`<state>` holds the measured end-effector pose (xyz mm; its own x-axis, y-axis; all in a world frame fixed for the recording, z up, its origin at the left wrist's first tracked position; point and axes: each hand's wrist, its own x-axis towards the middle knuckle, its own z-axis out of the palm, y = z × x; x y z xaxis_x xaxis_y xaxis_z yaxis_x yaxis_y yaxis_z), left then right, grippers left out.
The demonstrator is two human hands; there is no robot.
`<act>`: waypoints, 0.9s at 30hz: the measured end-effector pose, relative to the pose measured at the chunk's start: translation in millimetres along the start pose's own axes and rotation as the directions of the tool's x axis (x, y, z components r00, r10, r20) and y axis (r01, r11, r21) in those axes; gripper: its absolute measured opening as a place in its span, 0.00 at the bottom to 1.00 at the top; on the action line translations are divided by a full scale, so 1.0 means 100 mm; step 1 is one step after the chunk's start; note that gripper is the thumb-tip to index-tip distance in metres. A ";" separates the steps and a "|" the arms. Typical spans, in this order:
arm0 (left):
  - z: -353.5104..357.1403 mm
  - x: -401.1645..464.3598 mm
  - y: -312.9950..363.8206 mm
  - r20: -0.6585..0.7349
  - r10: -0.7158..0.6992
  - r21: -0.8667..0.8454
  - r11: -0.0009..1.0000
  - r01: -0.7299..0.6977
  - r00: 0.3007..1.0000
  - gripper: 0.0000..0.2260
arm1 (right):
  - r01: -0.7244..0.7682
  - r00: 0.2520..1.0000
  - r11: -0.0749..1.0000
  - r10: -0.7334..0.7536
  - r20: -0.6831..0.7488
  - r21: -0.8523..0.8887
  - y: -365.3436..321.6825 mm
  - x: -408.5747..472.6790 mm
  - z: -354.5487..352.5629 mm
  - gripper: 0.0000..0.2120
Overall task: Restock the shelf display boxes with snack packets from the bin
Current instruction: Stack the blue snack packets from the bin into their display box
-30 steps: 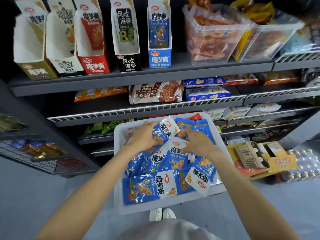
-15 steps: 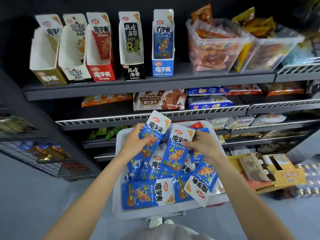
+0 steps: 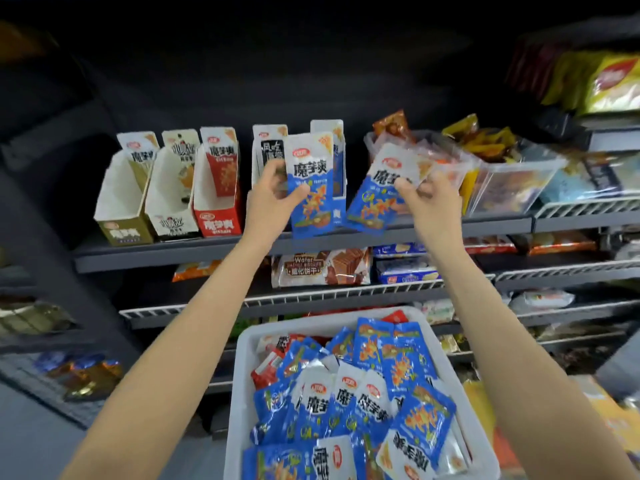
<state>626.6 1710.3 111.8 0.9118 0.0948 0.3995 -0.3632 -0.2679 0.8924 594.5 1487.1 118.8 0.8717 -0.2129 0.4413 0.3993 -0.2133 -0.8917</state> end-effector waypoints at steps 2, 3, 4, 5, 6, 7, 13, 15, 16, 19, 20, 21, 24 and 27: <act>0.05 0.24 0.07 -0.040 0.021 -0.051 0.998 -0.023 0.999 0.15 | 0.053 0.996 0.994 -0.046 -0.078 0.094 -0.09 0.18 0.09 0.04; 0.08 0.35 0.11 -0.059 0.028 -0.087 0.996 -0.033 0.998 0.13 | 0.080 0.992 0.986 -0.066 -0.105 0.144 -0.12 0.26 0.14 0.06; 0.10 0.46 0.13 -0.073 0.038 -0.118 0.992 -0.047 0.997 0.11 | 0.108 0.989 0.976 -0.085 -0.123 0.189 -0.15 0.34 0.19 0.08; 0.12 0.57 0.15 -0.081 0.048 -0.137 0.989 -0.059 0.996 0.09 | 0.125 0.986 0.966 -0.096 -0.133 0.225 -0.17 0.44 0.24 0.09; 0.14 0.67 0.17 -0.088 0.053 -0.138 0.988 -0.065 0.995 0.08 | 0.131 0.986 0.957 -0.099 -0.136 0.257 -0.19 0.52 0.30 0.09; 0.16 0.76 0.19 -0.093 0.057 -0.124 0.990 -0.068 0.994 0.08 | 0.127 0.987 0.951 -0.092 -0.134 0.282 -0.19 0.61 0.36 0.09; 0.23 1.14 0.08 -0.020 -0.012 -0.007 1.000 0.012 1.000 0.08 | 0.082 0.995 0.963 -0.067 -0.068 0.258 -0.06 1.05 0.68 0.06; 0.25 1.19 0.02 -0.022 0.032 0.140 0.990 -0.029 0.999 0.10 | 0.075 0.997 0.984 -0.069 -0.040 0.163 0.08 1.15 0.78 0.05; 0.25 1.20 -0.01 -0.031 0.051 0.220 0.975 -0.043 0.998 0.11 | 0.080 0.997 0.992 -0.078 -0.027 0.093 0.15 1.20 0.83 0.04; 0.29 1.27 -0.19 0.019 0.061 0.354 0.933 -0.064 0.998 0.08 | 0.059 0.998 0.988 -0.058 0.008 -0.146 0.33 1.30 0.94 0.07; 0.30 1.30 -0.26 0.059 0.069 0.399 0.913 -0.087 0.996 0.07 | 0.054 0.998 0.970 -0.051 0.020 -0.235 0.37 1.33 0.97 0.10; 0.31 1.33 -0.33 0.095 0.081 0.456 0.882 -0.116 0.992 0.07 | 0.047 0.999 0.944 -0.039 0.031 -0.327 0.39 1.36 1.00 0.12; 0.35 1.37 -0.46 0.117 0.138 0.589 0.787 -0.181 0.983 0.06 | 0.009 0.999 0.867 0.013 0.040 -0.498 0.46 1.42 1.09 0.14; 0.42 1.42 -0.49 0.062 0.187 0.662 0.728 -0.181 0.980 0.10 | -0.001 1.000 0.840 0.013 0.018 -0.543 0.51 1.47 1.16 0.14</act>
<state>782.1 1697.1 116.0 0.8380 -0.0165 0.5454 -0.3022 -0.8463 0.4386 775.8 1555.3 126.7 0.8818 -0.1988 0.4277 0.1798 -0.6966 -0.6946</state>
